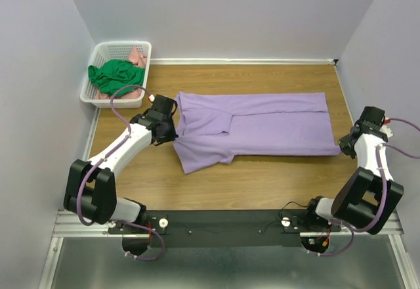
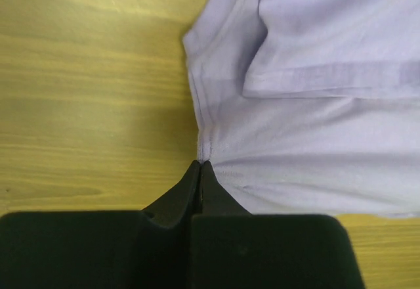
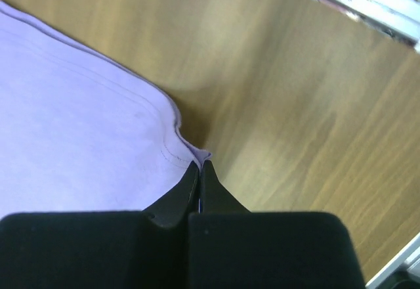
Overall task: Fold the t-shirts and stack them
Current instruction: Fold the tshirt
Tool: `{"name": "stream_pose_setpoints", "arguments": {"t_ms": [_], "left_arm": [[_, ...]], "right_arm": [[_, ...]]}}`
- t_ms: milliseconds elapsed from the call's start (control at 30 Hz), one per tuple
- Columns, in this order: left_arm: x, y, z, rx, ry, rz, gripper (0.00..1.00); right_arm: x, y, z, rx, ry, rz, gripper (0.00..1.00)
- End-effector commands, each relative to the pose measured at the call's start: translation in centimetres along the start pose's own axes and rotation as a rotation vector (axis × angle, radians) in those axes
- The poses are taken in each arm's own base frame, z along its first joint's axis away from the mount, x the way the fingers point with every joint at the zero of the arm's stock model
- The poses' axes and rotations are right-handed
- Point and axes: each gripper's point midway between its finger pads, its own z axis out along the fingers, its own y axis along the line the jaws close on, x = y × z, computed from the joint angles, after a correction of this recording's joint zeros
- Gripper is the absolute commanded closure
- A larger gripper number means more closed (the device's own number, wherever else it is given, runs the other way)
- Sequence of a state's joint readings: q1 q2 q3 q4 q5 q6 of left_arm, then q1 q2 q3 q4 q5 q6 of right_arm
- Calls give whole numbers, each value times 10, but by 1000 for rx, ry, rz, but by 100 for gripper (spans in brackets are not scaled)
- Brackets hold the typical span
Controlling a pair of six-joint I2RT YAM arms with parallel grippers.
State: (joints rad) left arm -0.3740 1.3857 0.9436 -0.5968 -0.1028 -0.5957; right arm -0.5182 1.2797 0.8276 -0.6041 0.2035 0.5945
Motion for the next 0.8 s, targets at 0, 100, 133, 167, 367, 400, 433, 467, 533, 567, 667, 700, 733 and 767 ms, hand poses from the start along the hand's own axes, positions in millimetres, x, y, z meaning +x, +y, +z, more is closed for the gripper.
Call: {"name": "stream_pose_setpoints", "arguments": {"t_ms": [0, 100, 133, 167, 367, 400, 433, 467, 533, 567, 667, 700, 733, 767], "left_arm": [[-19, 8, -4, -9, -22, -3, 100], [-31, 4, 0, 4, -35, -14, 100], [-33, 2, 2, 12, -36, -13, 100], [-35, -1, 4, 24, -36, -16, 100], [-40, -6, 21, 31, -18, -17, 100], [-43, -8, 21, 34, -23, -15, 100], [-45, -8, 23, 30, -25, -14, 100], [-48, -8, 24, 26, -29, -16, 100], [-53, -8, 27, 19, -32, -17, 100], [-56, -8, 28, 14, -40, -19, 100], [-61, -7, 34, -1, -40, -17, 100], [-62, -7, 34, -5, -42, -17, 100], [-65, -8, 35, -4, -44, -17, 100], [-64, -8, 37, -6, -40, -16, 100]], "right_arm": [[-17, 15, 1, -30, 19, -61, 100], [-33, 34, 2, -74, 18, -79, 99], [-33, 37, 6, -75, 32, -87, 99], [-33, 41, 6, -91, 44, -88, 100], [-36, 68, 17, -122, 75, -146, 100], [-36, 70, 18, -121, 75, -155, 99], [-36, 72, 20, -119, 76, -159, 99], [-36, 75, 21, -123, 82, -167, 100], [-37, 82, 25, -127, 86, -177, 100], [-38, 85, 26, -124, 81, -183, 99], [-40, 90, 32, -117, 79, -207, 99], [-40, 92, 33, -116, 81, -212, 99], [-41, 93, 36, -110, 82, -222, 99], [-41, 95, 38, -109, 82, -225, 100]]}}
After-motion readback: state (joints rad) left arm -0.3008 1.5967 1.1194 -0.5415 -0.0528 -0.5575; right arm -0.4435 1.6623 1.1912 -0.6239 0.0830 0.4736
